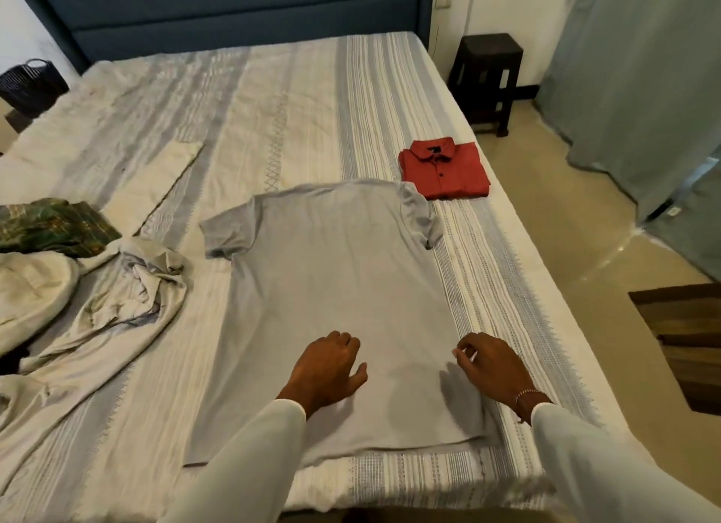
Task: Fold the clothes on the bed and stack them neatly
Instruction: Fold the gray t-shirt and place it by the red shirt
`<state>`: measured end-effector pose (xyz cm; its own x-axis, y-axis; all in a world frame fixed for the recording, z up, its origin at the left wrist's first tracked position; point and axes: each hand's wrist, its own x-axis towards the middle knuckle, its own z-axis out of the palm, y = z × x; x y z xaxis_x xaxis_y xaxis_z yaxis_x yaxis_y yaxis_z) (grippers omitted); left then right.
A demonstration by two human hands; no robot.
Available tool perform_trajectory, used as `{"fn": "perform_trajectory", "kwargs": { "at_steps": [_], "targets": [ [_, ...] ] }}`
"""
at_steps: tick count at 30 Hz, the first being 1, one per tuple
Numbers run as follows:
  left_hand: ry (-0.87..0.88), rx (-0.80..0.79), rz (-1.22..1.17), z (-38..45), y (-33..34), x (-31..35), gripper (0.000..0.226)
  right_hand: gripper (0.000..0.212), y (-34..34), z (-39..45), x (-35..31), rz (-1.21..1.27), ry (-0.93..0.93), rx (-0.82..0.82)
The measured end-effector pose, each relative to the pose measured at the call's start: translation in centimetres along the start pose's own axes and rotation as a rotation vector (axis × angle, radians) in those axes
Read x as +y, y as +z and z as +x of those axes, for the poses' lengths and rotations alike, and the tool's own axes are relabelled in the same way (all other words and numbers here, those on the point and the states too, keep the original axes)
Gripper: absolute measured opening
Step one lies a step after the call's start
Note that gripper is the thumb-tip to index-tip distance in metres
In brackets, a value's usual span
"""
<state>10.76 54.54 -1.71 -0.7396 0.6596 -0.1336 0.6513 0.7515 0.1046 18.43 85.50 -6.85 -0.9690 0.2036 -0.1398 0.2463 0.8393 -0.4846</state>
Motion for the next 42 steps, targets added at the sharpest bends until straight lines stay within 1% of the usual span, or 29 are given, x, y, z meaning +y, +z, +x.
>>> {"fn": "perform_trajectory", "kwargs": {
  "at_steps": [2, 6, 11, 14, 16, 19, 21, 24, 25, 27, 28, 31, 33, 34, 35, 36, 37, 39, 40, 41, 42],
  "targets": [
    [-0.026, 0.014, -0.023, 3.6, -1.8, -0.5, 0.044, 0.011, -1.1, 3.5, -0.9, 0.088, 0.052, 0.017],
    [-0.015, 0.008, -0.025, 11.7, -3.8, -2.5, 0.043, 0.014, -3.6, 11.3, -2.7, 0.245, 0.149, 0.007],
    [-0.013, -0.031, -0.064, 21.9, -3.9, -6.2, 0.046, 0.024, -4.9, 21.2, -2.4, 0.317, 0.269, -0.032],
    [-0.024, -0.092, -0.1, 26.9, -2.6, -8.0, 0.049, 0.028, -4.8, 26.2, -1.7, 0.348, 0.358, -0.007],
    [-0.03, -0.117, -0.137, 30.5, -1.8, -9.3, 0.055, 0.038, -4.4, 29.5, -1.5, 0.364, 0.394, 0.0],
    [-0.027, -0.149, -0.197, 36.6, -0.2, -10.3, 0.067, 0.061, -3.1, 34.9, -0.6, 0.453, 0.438, 0.015],
    [-0.039, -0.18, -0.233, 40.1, 1.0, -10.6, 0.079, 0.068, -2.1, 38.0, -0.1, 0.5, 0.431, -0.01],
    [-0.032, -0.188, -0.267, 42.8, 3.1, -10.8, 0.099, 0.061, -0.9, 41.5, 0.4, 0.351, 0.316, -0.074],
    [-0.02, -0.174, -0.265, 43.1, 3.6, -11.1, 0.104, 0.053, -0.7, 42.3, 0.3, 0.364, 0.287, -0.108],
    [-0.003, -0.143, -0.269, 43.4, 4.7, -11.5, 0.112, 0.031, -0.9, 43.4, 0.7, 0.398, 0.242, -0.173],
    [0.01, -0.142, -0.277, 43.5, 5.2, -11.5, 0.115, 0.025, -1.5, 43.6, 0.9, 0.403, 0.235, -0.193],
    [0.038, -0.158, -0.276, 43.3, 5.7, -11.4, 0.12, 0.019, -4.9, 43.8, 1.5, 0.539, 0.265, -0.201],
    [0.029, -0.173, -0.266, 43.4, 5.7, -11.1, 0.123, 0.022, -7.0, 44.0, 1.7, 0.666, 0.236, -0.242],
    [0.022, -0.179, -0.255, 43.5, 5.8, -10.8, 0.124, 0.025, -7.5, 44.0, 1.8, 0.688, 0.218, -0.275],
    [0.015, -0.184, -0.243, 43.6, 5.9, -10.6, 0.124, 0.028, -7.6, 43.9, 2.0, 0.681, 0.212, -0.291],
    [0.007, -0.191, -0.229, 43.9, 6.0, -10.4, 0.124, 0.033, -7.6, 44.0, 2.3, 0.619, 0.225, -0.283],
    [0.004, -0.203, -0.212, 44.0, 6.2, -10.2, 0.124, 0.04, -7.4, 44.0, 2.7, 0.501, 0.258, -0.239],
    [-0.007, -0.234, -0.181, 44.2, 6.3, -10.1, 0.124, 0.057, -6.9, 43.8, 3.5, 0.062, 0.372, -0.111],
    [-0.014, -0.25, -0.174, 44.3, 6.3, -10.1, 0.124, 0.06, -6.6, 43.4, 3.9, -0.126, 0.446, -0.047],
    [-0.022, -0.259, -0.17, 44.4, 6.3, -9.9, 0.123, 0.059, -6.4, 43.1, 4.2, -0.207, 0.481, 0.002],
    [-0.033, -0.257, -0.169, 44.5, 6.1, -9.7, 0.121, 0.06, -6.1, 43.0, 4.5, -0.206, 0.482, 0.017]
  ]
}}
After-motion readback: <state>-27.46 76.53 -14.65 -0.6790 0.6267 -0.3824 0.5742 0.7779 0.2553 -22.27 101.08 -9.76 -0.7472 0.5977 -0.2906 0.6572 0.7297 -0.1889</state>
